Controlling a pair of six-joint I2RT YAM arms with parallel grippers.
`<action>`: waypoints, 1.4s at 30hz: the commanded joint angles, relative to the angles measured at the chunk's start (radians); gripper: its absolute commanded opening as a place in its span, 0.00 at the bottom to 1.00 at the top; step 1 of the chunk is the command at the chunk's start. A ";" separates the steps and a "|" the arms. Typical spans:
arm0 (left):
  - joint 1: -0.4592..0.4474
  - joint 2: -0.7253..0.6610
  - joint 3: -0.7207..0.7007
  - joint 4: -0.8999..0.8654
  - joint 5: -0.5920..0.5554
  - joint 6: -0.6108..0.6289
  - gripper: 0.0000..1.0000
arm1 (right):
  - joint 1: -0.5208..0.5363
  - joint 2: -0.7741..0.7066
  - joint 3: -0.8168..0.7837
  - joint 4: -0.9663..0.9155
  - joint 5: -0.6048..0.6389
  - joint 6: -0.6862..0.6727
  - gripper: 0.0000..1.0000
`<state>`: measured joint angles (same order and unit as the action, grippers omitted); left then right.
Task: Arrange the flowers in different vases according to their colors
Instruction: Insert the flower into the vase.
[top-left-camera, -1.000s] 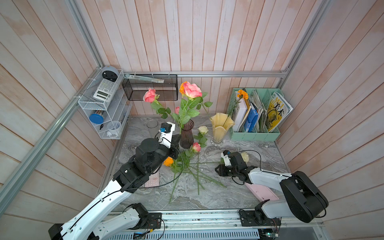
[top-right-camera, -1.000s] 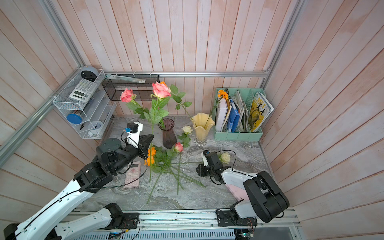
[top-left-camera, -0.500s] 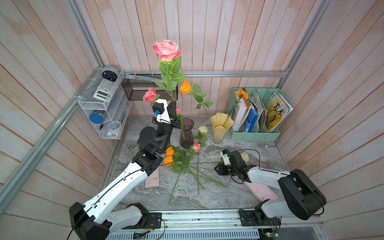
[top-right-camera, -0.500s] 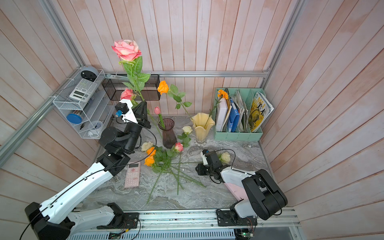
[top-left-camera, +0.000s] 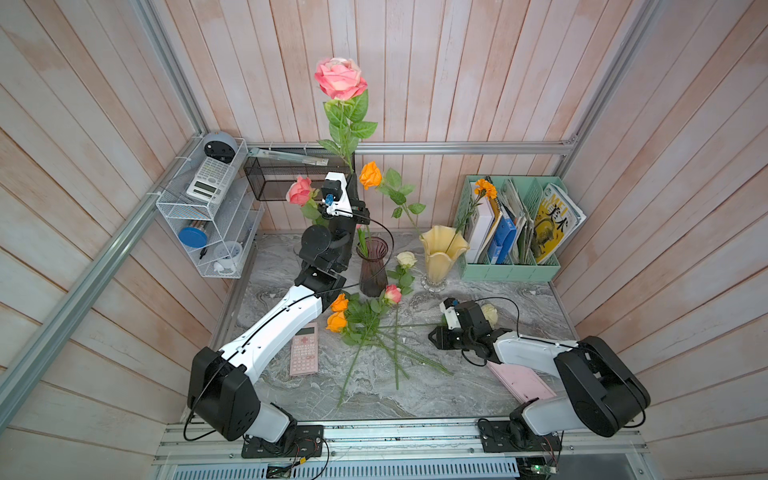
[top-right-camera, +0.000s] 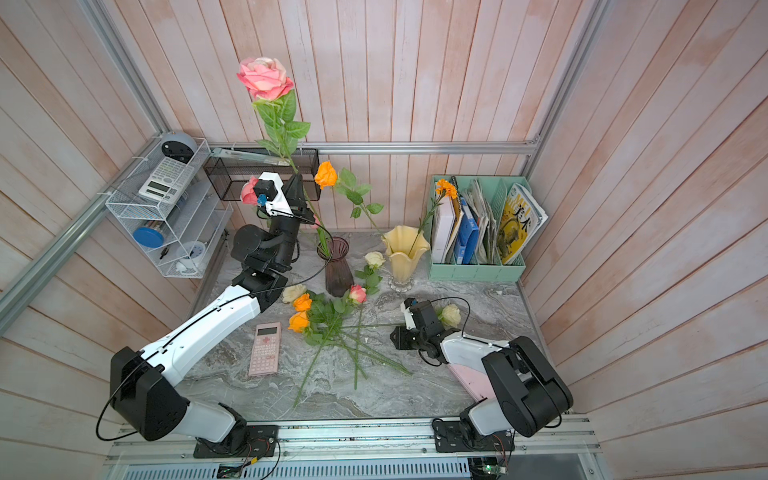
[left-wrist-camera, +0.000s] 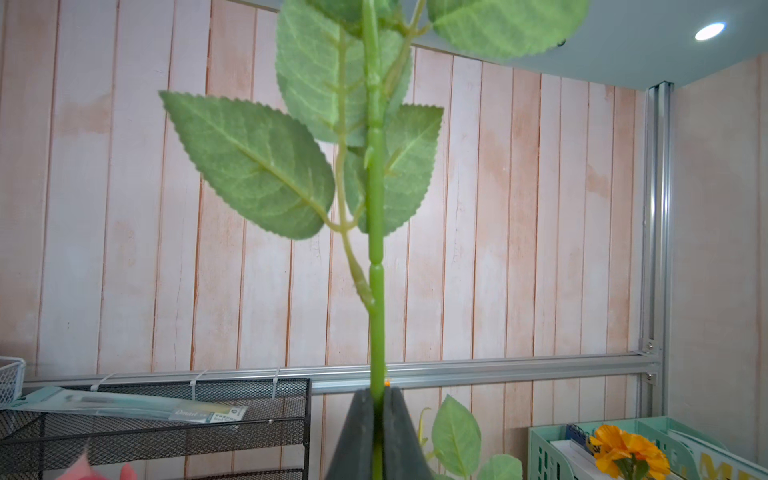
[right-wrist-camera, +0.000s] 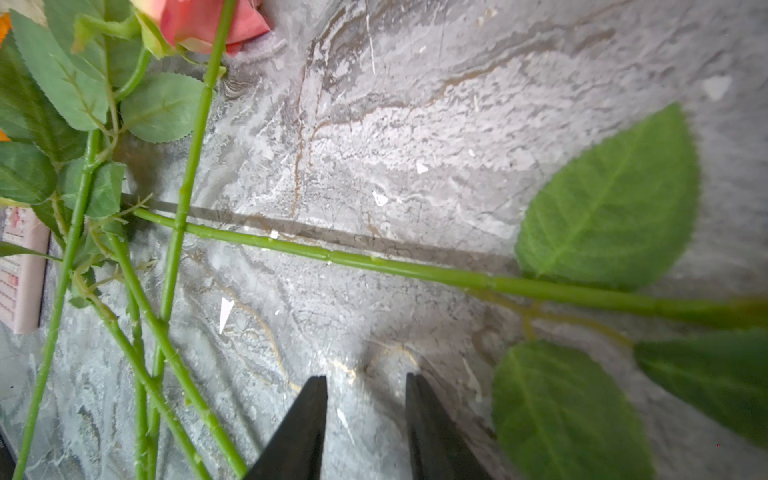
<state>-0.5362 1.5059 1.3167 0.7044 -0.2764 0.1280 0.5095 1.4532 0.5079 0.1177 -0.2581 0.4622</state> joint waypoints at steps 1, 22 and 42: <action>0.006 0.041 -0.012 0.066 0.036 0.017 0.00 | -0.006 0.042 -0.022 -0.096 0.011 -0.012 0.38; 0.004 0.047 -0.272 0.039 0.026 -0.064 0.26 | -0.008 0.023 -0.029 -0.096 0.002 -0.010 0.38; -0.099 -0.438 -0.421 -0.547 -0.051 -0.227 0.58 | 0.099 -0.091 0.152 -0.277 0.044 0.069 0.42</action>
<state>-0.5922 1.1366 0.9363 0.3759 -0.2874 -0.0387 0.5663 1.3869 0.5819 -0.0727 -0.2546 0.5003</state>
